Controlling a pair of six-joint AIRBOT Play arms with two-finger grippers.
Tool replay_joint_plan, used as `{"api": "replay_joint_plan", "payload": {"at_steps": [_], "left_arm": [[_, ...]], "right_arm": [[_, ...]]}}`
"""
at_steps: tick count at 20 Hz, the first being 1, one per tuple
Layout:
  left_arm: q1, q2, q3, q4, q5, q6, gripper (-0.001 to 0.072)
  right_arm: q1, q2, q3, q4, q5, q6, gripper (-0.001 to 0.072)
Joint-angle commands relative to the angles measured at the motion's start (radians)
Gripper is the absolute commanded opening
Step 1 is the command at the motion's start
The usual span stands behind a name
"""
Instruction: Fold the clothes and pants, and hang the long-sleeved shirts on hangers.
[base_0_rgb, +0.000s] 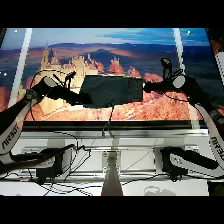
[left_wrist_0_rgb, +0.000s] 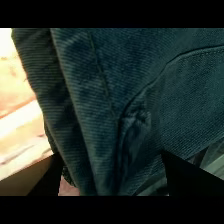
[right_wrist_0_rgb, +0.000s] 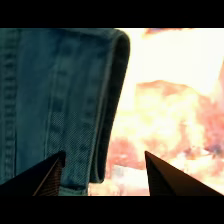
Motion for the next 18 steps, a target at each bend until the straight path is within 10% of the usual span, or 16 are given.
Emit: {"api": "replay_joint_plan", "payload": {"at_steps": [1, 12, 14, 18], "left_arm": [[0.000, -0.019, 0.000, -0.033, -0.002, 0.000, 0.0690], [0.000, -0.020, 0.000, -0.033, 0.030, 0.000, 0.0689], [0.000, -0.020, 0.000, -0.033, 0.045, 0.002, 0.0689], [0.006, -0.019, 0.010, -0.032, 0.082, 0.005, 0.0689]], "right_arm": [[-0.108, -0.088, 0.065, 0.108, 0.083, 0.001, 0.0523], [-0.140, -0.475, 0.211, 0.603, 0.294, -0.299, 0.0560], [-0.106, -0.477, 0.211, 0.605, 0.282, -0.349, 0.0464], [-0.055, -0.473, 0.226, 0.587, 0.238, -0.466, 0.0032]]}}
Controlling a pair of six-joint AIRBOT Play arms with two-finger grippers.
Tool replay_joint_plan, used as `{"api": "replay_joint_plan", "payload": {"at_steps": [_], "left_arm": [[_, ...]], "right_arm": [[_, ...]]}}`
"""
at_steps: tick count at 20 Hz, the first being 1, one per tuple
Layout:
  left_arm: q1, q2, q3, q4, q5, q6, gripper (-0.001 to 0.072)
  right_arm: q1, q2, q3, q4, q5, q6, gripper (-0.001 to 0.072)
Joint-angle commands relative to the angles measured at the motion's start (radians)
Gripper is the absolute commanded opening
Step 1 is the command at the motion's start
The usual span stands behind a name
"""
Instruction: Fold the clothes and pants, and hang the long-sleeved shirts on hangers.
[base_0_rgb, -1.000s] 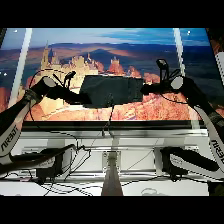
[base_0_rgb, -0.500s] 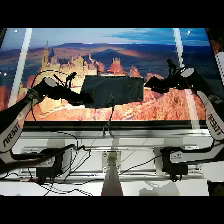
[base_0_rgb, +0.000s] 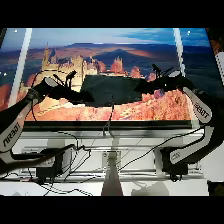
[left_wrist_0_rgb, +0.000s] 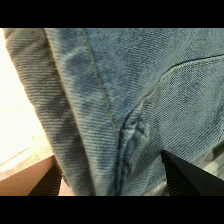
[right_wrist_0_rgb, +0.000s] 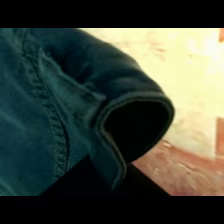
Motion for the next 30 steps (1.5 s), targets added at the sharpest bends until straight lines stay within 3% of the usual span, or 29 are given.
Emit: {"api": "replay_joint_plan", "payload": {"at_steps": [1, 4, 7, 10, 14, 17, 19, 21, 22, 24, 27, 30], "left_arm": [[0.020, 0.002, 0.021, 0.012, 0.023, 0.001, 0.0689], [0.113, 0.040, 0.106, 0.087, -0.019, 0.001, 0.0689], [0.234, 0.114, 0.206, 0.140, -0.029, 0.001, 0.0689], [0.335, 0.214, 0.293, 0.139, -0.028, 0.000, 0.0689], [0.380, 0.360, 0.314, 0.140, -0.029, 0.000, 0.0689], [0.377, 0.433, 0.314, 0.109, -0.029, 0.000, 0.0689], [0.377, 0.451, 0.314, 0.073, -0.029, 0.000, 0.0689], [0.377, 0.450, 0.314, 0.060, -0.029, 0.000, 0.0689], [0.377, 0.449, 0.314, 0.060, -0.029, 0.000, 0.0689], [0.377, 0.449, 0.314, 0.060, -0.029, 0.000, 0.0689], [0.377, 0.449, 0.314, 0.060, -0.029, 0.000, 0.0689], [0.377, 0.449, 0.314, 0.060, -0.029, 0.000, 0.0689]], "right_arm": [[0.027, -0.004, 0.039, -0.009, -0.030, -0.088, 0.0030], [-0.034, 0.068, 0.105, -0.103, -0.119, 0.004, 0.0029], [-0.143, 0.206, 0.129, -0.290, -0.246, 0.180, 0.0029], [-0.299, 0.351, 0.129, -0.516, -0.269, 0.377, 0.0029], [-0.545, 0.481, 0.129, -0.784, -0.167, 0.676, 0.0029], [-0.713, 0.526, 0.128, -1.044, 0.039, 1.061, 0.0028], [-0.797, 0.550, 0.126, -1.203, 0.155, 1.247, 0.0028], [-0.870, 0.555, 0.126, -1.234, 0.221, 1.284, 0.0029], [-0.903, 0.553, 0.126, -1.225, 0.231, 1.284, 0.0119], [-0.937, 0.550, 0.126, -1.212, 0.251, 1.244, 0.0649], [-0.930, 0.550, 0.126, -1.210, 0.251, 1.073, 0.0644], [-0.870, 0.550, 0.126, -1.210, 0.288, 0.986, 0.0351]]}}
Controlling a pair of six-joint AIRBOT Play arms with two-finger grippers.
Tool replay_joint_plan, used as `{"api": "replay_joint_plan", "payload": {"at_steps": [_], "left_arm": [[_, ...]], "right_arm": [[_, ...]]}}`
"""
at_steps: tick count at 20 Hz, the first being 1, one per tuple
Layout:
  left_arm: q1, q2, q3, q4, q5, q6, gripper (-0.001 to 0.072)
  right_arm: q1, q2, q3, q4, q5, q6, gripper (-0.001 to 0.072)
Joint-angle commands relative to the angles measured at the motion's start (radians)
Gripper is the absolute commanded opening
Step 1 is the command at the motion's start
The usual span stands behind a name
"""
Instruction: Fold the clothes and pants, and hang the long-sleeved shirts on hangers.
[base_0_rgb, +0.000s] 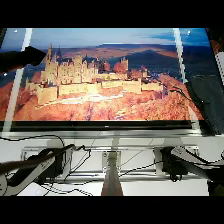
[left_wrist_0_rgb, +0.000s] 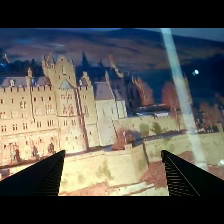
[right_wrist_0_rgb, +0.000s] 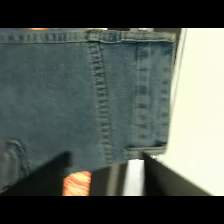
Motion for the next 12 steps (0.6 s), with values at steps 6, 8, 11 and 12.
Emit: {"api": "replay_joint_plan", "payload": {"at_steps": [6, 8, 11, 12], "left_arm": [[0.001, 0.002, 0.001, -0.003, 0.001, 0.000, 0.0689], [0.001, 0.002, 0.001, -0.003, 0.001, 0.000, 0.0689], [0.001, 0.002, 0.001, -0.003, 0.001, 0.000, 0.0689], [0.001, 0.002, 0.001, -0.003, 0.001, 0.000, 0.0689]], "right_arm": [[0.381, 0.001, 0.000, -0.009, -0.012, -0.237, 0.0029], [0.538, 0.001, 0.000, -0.005, -0.064, -0.237, 0.0029], [0.772, 0.001, 0.000, -0.005, -0.151, -0.238, 0.0029], [0.844, 0.001, 0.000, -0.006, -0.180, -0.240, 0.0029]]}}
